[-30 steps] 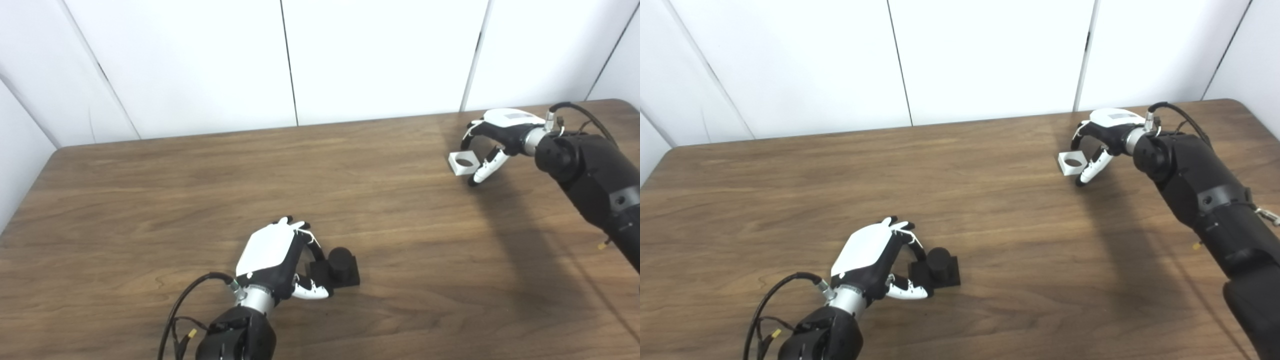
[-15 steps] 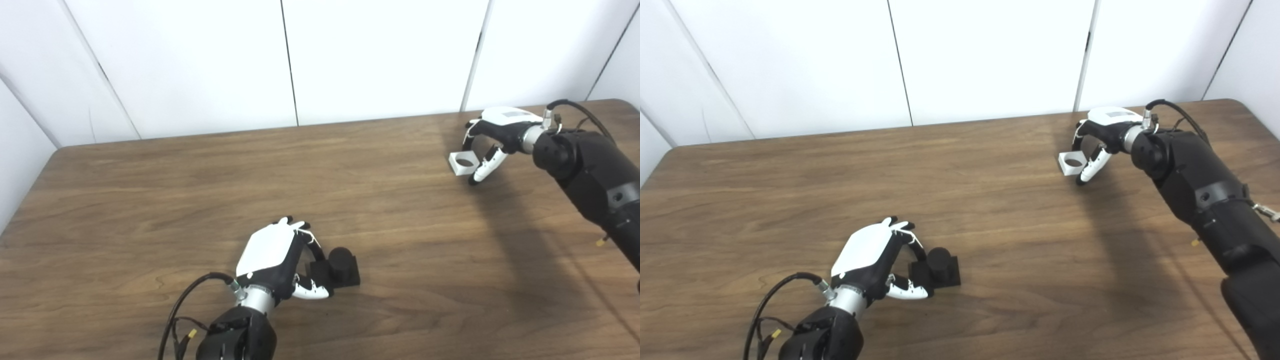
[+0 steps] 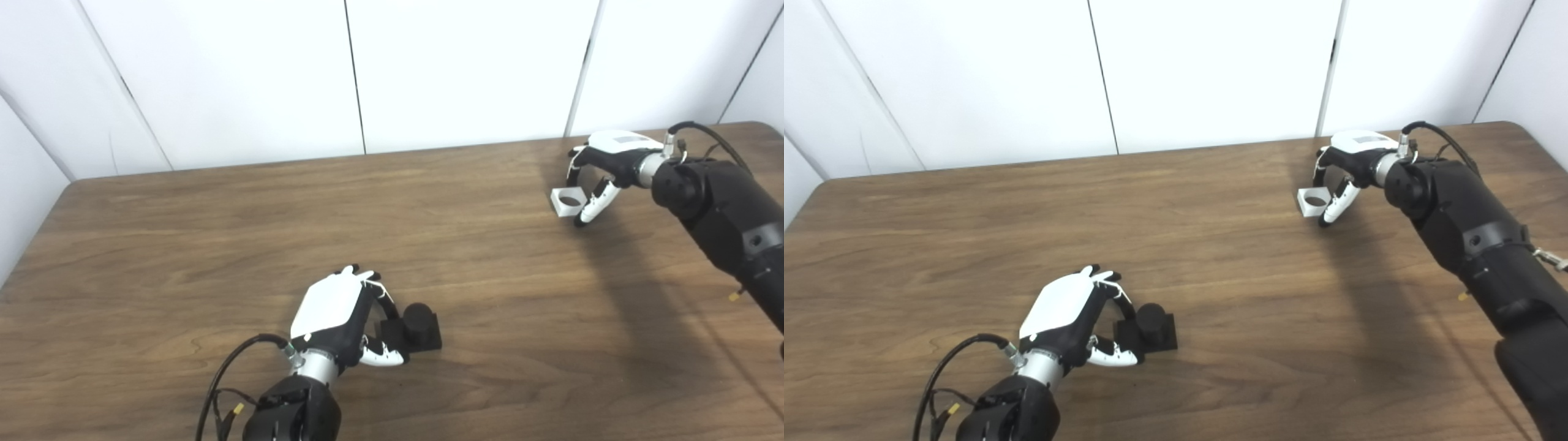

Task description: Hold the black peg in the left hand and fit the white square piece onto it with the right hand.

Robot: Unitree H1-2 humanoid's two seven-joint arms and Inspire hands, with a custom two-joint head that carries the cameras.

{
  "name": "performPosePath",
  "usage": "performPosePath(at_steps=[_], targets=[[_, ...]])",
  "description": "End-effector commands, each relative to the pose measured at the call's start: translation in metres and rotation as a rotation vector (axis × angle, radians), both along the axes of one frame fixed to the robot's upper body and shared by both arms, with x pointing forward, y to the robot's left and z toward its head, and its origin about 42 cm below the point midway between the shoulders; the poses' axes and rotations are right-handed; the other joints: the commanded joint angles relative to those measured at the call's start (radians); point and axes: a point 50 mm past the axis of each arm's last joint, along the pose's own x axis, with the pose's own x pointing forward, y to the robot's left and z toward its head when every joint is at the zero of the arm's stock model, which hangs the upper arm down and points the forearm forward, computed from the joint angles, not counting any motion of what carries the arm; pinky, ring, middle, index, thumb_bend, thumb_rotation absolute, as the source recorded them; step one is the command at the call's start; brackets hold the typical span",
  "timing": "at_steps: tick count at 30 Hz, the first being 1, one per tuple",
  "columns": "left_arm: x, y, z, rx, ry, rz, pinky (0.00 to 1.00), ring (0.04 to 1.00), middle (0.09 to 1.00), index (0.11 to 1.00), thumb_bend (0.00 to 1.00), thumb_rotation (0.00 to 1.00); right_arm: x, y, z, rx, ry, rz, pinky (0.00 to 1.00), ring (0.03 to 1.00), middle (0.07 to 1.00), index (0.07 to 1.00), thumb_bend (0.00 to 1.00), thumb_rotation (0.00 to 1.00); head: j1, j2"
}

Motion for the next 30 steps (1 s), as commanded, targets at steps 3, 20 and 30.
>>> performPosePath(at_steps=[3,20,30], targets=[[0.0028,-0.0006,0.0061,0.012,-0.032,0.008,1.0,1.0,0.911,0.488,0.52,0.05,0.0103,-0.001,0.0337,-0.024,-0.081,0.022,0.97,1.0,0.947,0.6,0.75,0.22,0.0,0.0],[0.0028,0.0001,0.0063,-0.001,-0.038,0.016,1.0,1.0,0.912,0.487,0.52,0.05,0.0111,0.0006,0.032,-0.03,-0.089,0.029,0.97,1.0,0.947,0.491,0.52,0.14,0.0,-0.002],[0.0039,0.0002,0.0064,0.01,-0.035,0.019,1.0,1.0,0.912,0.488,0.52,0.05,0.0122,0.0009,0.031,-0.031,-0.091,0.037,0.96,1.0,0.939,0.49,0.53,0.14,0.001,-0.003]])
